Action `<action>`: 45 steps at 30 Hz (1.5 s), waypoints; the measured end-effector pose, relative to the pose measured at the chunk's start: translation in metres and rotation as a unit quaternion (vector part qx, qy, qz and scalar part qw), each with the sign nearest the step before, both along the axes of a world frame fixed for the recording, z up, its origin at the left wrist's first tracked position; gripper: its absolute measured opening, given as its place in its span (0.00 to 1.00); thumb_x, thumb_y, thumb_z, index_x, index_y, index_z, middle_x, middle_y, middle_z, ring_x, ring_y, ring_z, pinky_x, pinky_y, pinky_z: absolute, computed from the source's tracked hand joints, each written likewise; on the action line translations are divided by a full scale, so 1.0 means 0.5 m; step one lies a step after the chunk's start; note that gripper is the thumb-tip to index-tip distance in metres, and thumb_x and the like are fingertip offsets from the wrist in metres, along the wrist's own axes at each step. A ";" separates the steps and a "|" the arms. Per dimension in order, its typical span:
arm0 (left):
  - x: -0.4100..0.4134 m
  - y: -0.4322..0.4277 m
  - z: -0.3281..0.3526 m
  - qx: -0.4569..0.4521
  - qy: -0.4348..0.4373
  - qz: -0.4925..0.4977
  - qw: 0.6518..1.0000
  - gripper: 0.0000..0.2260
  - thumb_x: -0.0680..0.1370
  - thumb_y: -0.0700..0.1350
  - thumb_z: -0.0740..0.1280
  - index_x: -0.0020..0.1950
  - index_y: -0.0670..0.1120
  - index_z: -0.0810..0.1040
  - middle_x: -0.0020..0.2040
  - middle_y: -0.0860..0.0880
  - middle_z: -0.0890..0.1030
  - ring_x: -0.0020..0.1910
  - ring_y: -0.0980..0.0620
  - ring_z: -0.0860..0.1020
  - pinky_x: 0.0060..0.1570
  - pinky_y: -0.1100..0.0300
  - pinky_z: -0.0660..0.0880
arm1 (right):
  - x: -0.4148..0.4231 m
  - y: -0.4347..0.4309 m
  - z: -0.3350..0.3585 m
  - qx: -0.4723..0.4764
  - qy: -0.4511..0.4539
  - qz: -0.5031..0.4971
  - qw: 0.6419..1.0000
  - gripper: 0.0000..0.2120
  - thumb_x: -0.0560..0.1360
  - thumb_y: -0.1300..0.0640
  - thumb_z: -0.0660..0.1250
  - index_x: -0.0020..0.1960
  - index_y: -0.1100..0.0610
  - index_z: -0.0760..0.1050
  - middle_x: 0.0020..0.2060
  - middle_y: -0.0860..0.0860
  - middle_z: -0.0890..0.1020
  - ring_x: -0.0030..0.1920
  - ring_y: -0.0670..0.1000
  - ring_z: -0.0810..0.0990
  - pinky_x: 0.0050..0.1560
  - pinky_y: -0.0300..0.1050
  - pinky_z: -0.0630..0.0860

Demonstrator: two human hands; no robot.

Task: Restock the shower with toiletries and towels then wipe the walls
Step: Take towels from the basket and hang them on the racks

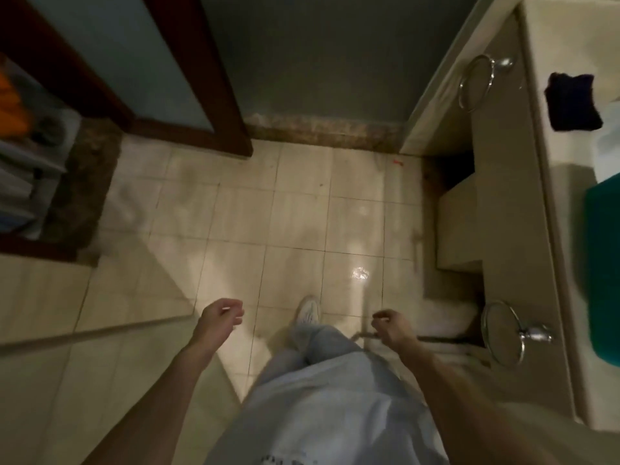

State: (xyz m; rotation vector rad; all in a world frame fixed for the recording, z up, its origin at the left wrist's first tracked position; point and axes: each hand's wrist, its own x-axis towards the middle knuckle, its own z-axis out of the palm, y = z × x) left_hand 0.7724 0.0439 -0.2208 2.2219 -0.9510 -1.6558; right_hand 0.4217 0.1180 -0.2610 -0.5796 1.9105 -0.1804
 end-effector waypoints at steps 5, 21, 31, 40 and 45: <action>-0.014 -0.102 -0.005 0.026 -0.037 -0.040 0.998 0.07 0.82 0.41 0.65 0.57 0.41 0.80 0.51 0.41 0.83 0.48 0.45 0.81 0.45 0.57 0.75 | -0.032 -0.205 0.051 -0.078 -0.023 -0.006 0.997 0.13 0.80 0.60 0.65 0.63 0.61 0.77 0.54 0.58 0.82 0.53 0.59 0.83 0.53 0.52 0.80; -0.202 -0.517 0.053 0.063 -0.067 -0.198 0.976 0.05 0.82 0.40 0.67 0.54 0.39 0.80 0.48 0.38 0.84 0.43 0.43 0.80 0.43 0.56 0.70 | -0.310 -0.369 0.166 -0.128 0.035 -0.237 0.962 0.09 0.78 0.60 0.67 0.56 0.59 0.80 0.48 0.59 0.84 0.48 0.61 0.84 0.53 0.58 0.80; -0.582 -0.824 0.069 0.026 0.004 -0.367 0.930 0.05 0.82 0.43 0.66 0.53 0.43 0.81 0.50 0.42 0.84 0.46 0.47 0.81 0.45 0.57 0.74 | -0.390 -0.385 0.201 -0.081 0.080 -0.386 0.916 0.07 0.81 0.55 0.66 0.59 0.52 0.75 0.52 0.50 0.81 0.51 0.50 0.82 0.51 0.44 0.78; -0.985 -0.895 0.160 -0.030 0.104 -0.583 0.805 0.07 0.82 0.37 0.64 0.54 0.44 0.81 0.50 0.42 0.83 0.52 0.41 0.81 0.49 0.56 0.77 | -0.335 -0.304 0.209 -0.030 0.096 -0.513 0.852 0.06 0.79 0.52 0.68 0.56 0.48 0.77 0.53 0.50 0.83 0.50 0.48 0.82 0.57 0.50 0.80; -1.181 -0.810 0.279 -0.107 0.203 -0.672 0.705 0.08 0.82 0.45 0.67 0.60 0.49 0.81 0.55 0.50 0.84 0.57 0.53 0.81 0.61 0.55 0.77 | -0.392 -0.322 0.351 -0.136 0.200 -0.503 0.830 0.09 0.80 0.53 0.68 0.59 0.47 0.79 0.51 0.41 0.82 0.50 0.37 0.80 0.57 0.38 0.78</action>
